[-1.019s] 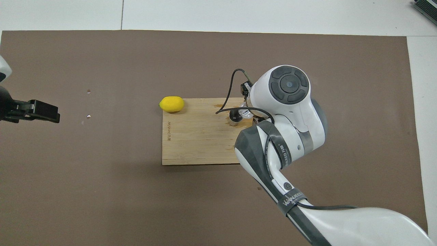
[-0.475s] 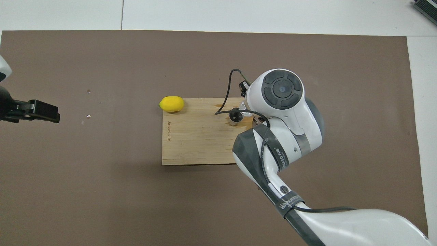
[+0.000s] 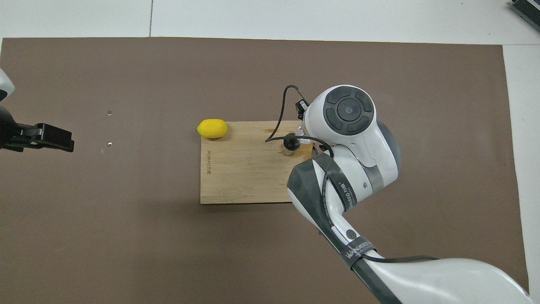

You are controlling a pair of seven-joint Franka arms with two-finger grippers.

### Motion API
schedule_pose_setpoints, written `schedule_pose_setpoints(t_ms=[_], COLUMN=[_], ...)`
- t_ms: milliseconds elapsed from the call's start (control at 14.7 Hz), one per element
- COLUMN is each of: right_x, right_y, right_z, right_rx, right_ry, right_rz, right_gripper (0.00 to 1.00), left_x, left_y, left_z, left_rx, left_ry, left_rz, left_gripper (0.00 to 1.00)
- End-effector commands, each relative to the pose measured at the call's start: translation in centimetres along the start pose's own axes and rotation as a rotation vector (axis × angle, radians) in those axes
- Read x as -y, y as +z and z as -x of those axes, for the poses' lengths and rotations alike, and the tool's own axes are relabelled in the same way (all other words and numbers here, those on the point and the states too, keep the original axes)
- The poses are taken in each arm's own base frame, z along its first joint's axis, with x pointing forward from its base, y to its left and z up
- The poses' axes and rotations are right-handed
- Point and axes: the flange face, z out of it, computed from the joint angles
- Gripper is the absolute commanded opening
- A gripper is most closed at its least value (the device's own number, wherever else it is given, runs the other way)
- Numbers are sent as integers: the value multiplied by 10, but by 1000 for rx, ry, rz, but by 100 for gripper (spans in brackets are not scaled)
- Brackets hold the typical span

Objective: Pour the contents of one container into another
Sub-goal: 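Tilt the clear glass over the metal cup with the right gripper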

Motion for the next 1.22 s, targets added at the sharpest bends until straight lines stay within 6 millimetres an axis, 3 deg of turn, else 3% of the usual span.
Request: schedule_pose_setpoints(t_ms=[0,679,1155], right_x=[4,7,2], right_y=[-2,-7,-2], right_z=[1,-11,-33], right_rx=[-8,85,181], right_ry=[28,104,170], right_rz=[-5,-16,-7], right_gripper=[0,0,0], left_x=[1,1,1], left_y=[-1,-1,-1], left_z=[9,9,9], left_rx=[-3,-3,-3], left_ry=[-8,-8,-8], left_rz=[-12,-12,-12], left_gripper=[100,100,100])
